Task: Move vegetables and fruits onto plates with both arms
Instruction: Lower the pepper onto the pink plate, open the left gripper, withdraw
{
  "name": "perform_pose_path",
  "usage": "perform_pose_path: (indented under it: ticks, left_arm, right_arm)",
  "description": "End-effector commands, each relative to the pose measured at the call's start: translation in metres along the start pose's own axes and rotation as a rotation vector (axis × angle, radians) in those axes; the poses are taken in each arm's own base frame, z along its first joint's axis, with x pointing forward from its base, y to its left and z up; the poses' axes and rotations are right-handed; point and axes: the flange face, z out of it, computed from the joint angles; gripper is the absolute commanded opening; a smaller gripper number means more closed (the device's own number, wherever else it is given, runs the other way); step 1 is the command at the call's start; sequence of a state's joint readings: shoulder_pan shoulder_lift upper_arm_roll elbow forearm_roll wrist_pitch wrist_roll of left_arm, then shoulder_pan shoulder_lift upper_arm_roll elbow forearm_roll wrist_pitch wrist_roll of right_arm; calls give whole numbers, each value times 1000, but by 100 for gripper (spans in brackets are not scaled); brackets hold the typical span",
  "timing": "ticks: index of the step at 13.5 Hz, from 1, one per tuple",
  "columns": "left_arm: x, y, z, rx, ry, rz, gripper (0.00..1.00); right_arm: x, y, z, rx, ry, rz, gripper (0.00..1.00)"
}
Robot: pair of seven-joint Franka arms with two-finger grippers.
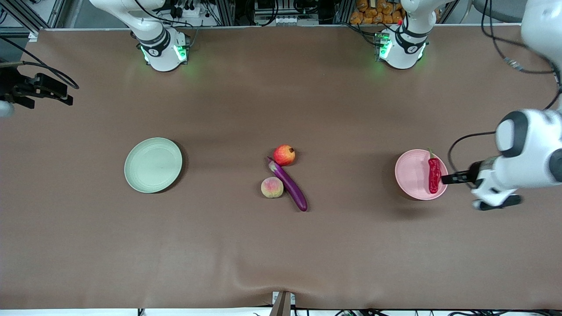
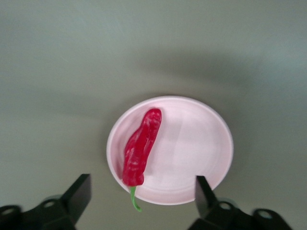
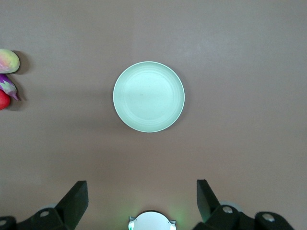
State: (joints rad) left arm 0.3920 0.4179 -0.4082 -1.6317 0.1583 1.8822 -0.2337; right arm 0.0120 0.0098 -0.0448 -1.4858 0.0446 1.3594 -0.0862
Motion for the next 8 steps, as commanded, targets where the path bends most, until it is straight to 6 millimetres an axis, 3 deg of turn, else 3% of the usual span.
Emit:
perform_pose_path:
  ticks: [1,2,5,8]
  left_arm:
    - [-22,9,-117,25,77,16,100]
    - [-25,8,-141,25,90,13,100]
    - [-40,16,-167,34,99,20,100]
    - [-44,29,-170,26,103,30,100]
  right_arm:
    - [-2,3,-1,3,-7,5,100]
    - [-2,3,-1,3,-7,5,100]
    - [-2,4,-1,2,-8,6,100]
    - [1,6,0,0,-5,6,100]
